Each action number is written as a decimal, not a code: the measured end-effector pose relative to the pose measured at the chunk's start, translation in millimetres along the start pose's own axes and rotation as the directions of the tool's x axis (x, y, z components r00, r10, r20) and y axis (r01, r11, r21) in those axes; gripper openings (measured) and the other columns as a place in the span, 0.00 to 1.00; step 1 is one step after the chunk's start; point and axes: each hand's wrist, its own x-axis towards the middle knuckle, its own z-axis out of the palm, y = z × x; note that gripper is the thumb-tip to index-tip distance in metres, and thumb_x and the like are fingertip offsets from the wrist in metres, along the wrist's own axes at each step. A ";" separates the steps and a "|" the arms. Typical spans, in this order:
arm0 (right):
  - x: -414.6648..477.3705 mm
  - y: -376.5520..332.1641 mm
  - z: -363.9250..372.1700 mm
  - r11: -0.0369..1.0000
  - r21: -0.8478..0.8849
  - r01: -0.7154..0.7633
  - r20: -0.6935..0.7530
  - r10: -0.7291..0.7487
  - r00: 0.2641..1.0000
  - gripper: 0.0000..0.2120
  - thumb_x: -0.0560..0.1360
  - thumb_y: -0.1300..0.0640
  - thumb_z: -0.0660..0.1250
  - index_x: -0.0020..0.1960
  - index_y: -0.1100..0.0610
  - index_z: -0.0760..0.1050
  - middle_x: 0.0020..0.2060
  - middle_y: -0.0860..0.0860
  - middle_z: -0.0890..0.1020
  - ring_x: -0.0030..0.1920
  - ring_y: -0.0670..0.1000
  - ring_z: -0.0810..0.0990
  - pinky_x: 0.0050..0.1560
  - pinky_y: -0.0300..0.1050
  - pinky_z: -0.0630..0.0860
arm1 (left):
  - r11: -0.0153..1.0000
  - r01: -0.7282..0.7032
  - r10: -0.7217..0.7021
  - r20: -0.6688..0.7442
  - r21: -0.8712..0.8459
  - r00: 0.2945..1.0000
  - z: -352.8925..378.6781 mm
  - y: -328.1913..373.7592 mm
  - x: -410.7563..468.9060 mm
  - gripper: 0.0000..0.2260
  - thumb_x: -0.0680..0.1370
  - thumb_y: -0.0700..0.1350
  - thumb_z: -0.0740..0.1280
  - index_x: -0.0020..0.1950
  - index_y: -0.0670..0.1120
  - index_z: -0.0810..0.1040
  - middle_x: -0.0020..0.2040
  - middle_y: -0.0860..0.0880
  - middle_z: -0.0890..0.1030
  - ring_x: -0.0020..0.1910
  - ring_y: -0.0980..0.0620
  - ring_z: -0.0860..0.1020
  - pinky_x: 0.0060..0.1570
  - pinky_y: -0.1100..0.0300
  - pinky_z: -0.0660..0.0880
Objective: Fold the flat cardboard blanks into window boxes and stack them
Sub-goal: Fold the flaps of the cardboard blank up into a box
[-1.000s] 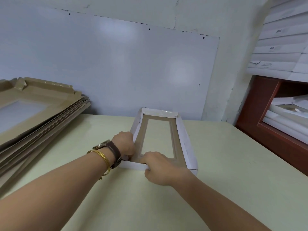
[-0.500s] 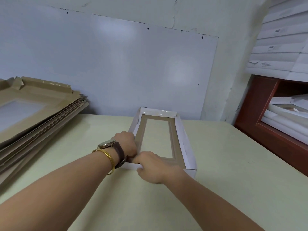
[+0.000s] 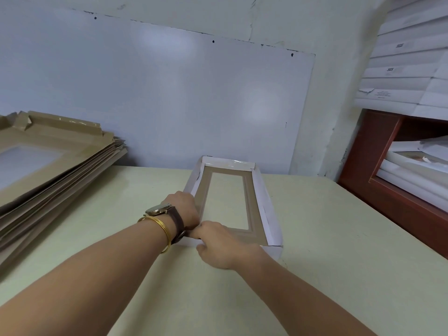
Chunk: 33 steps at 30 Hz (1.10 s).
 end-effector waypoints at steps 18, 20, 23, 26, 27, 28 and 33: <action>-2.9 -1.4 0.9 0.999 -0.027 -0.030 0.004 0.030 1.000 0.18 0.75 0.66 0.59 0.61 0.54 0.77 0.55 0.56 0.77 0.54 0.59 0.76 0.53 0.56 0.76 | 0.999 -0.012 0.014 0.055 -0.040 0.998 -8.1 -1.9 -4.7 0.05 0.71 0.42 0.65 0.45 0.46 0.72 0.37 0.50 0.72 0.40 0.49 0.75 0.38 0.61 0.72; -3.0 -1.3 0.7 0.999 -0.023 -0.028 0.004 0.028 1.000 0.18 0.75 0.66 0.59 0.61 0.54 0.77 0.54 0.56 0.77 0.54 0.59 0.75 0.53 0.55 0.76 | 1.000 -0.012 0.013 0.054 -0.020 0.998 -7.2 -0.5 -4.7 0.05 0.71 0.42 0.65 0.46 0.46 0.73 0.37 0.49 0.72 0.40 0.49 0.75 0.38 0.61 0.72; -2.6 -1.5 -0.4 0.999 -0.025 -0.030 0.013 0.030 0.999 0.19 0.75 0.67 0.58 0.61 0.54 0.77 0.52 0.56 0.76 0.53 0.59 0.75 0.52 0.54 0.76 | 1.000 -0.003 0.004 0.045 -0.017 0.999 -3.0 -0.1 -5.1 0.03 0.70 0.43 0.65 0.39 0.46 0.70 0.35 0.50 0.71 0.37 0.49 0.74 0.37 0.60 0.72; -3.1 -2.2 -1.1 0.999 -0.011 -0.031 0.010 0.031 0.999 0.17 0.75 0.68 0.58 0.58 0.57 0.78 0.45 0.54 0.72 0.50 0.61 0.75 0.45 0.50 0.73 | 1.000 -0.002 0.002 0.007 -0.005 1.000 2.8 0.2 -5.3 0.05 0.70 0.43 0.64 0.38 0.47 0.69 0.34 0.50 0.70 0.36 0.49 0.73 0.35 0.60 0.70; -3.4 -2.6 -1.3 0.999 -0.011 -0.032 0.010 0.032 0.999 0.17 0.75 0.68 0.58 0.58 0.57 0.78 0.46 0.55 0.73 0.50 0.61 0.75 0.45 0.50 0.73 | 1.000 -0.006 0.006 -0.006 0.003 1.000 3.4 0.8 -6.2 0.04 0.70 0.44 0.65 0.40 0.46 0.70 0.34 0.50 0.70 0.36 0.49 0.73 0.34 0.60 0.70; -3.7 -2.9 -1.8 0.999 -0.017 -0.032 0.012 0.032 0.999 0.17 0.75 0.67 0.58 0.59 0.56 0.78 0.48 0.57 0.74 0.51 0.61 0.75 0.47 0.51 0.74 | 1.000 -0.015 0.015 -0.017 0.012 1.000 3.5 1.3 -7.0 0.03 0.71 0.44 0.65 0.42 0.47 0.72 0.34 0.51 0.70 0.37 0.48 0.73 0.35 0.60 0.70; -4.2 -3.8 -2.3 0.999 -0.029 -0.032 0.023 0.033 0.999 0.17 0.76 0.66 0.58 0.61 0.55 0.77 0.53 0.58 0.76 0.53 0.61 0.75 0.52 0.54 0.75 | 0.999 -0.043 0.041 0.054 0.025 0.998 2.0 1.7 -6.6 0.10 0.74 0.42 0.61 0.54 0.43 0.76 0.51 0.45 0.79 0.50 0.45 0.79 0.41 0.59 0.72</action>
